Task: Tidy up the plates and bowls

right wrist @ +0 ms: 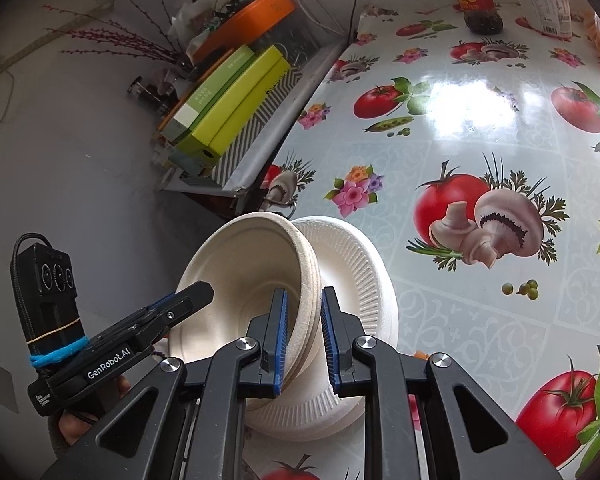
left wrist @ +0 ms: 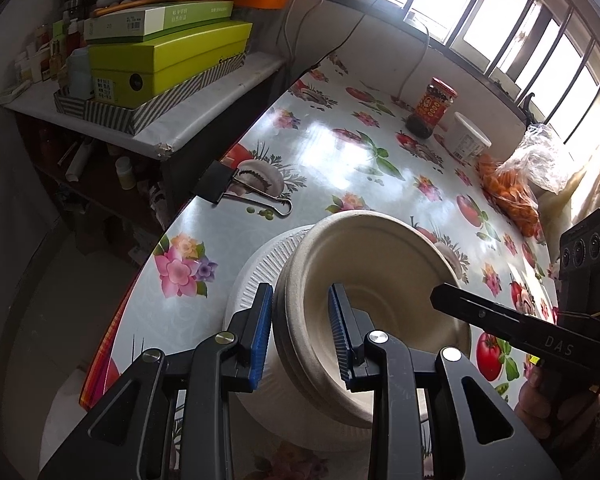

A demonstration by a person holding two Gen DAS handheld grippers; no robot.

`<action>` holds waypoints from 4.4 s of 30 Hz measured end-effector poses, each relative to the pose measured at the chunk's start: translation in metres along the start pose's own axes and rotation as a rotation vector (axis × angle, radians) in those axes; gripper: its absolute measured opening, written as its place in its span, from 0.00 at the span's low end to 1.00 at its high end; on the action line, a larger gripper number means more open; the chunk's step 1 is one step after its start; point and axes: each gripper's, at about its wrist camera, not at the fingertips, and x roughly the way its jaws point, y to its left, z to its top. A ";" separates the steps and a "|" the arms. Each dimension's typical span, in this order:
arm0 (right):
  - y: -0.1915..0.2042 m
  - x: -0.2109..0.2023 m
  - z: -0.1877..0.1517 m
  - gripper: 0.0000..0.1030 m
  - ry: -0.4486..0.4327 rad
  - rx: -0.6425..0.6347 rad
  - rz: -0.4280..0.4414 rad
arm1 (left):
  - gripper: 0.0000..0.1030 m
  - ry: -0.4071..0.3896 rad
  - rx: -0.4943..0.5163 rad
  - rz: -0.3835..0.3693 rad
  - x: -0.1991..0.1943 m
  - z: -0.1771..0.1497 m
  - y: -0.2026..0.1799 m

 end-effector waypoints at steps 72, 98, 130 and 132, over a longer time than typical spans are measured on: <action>0.032 -0.069 -0.073 0.57 -0.216 -0.219 -0.135 | 0.54 -0.210 0.070 0.138 -0.075 -0.075 -0.013; 0.028 -0.073 -0.164 0.71 -0.275 -0.341 -0.425 | 0.54 -0.199 0.124 0.220 -0.047 -0.171 -0.040; 0.018 -0.064 -0.184 0.73 -0.265 -0.291 -0.459 | 0.54 -0.173 0.168 0.286 -0.041 -0.184 -0.050; 0.018 -0.064 -0.184 0.73 -0.265 -0.293 -0.459 | 0.54 -0.174 0.167 0.290 -0.041 -0.184 -0.050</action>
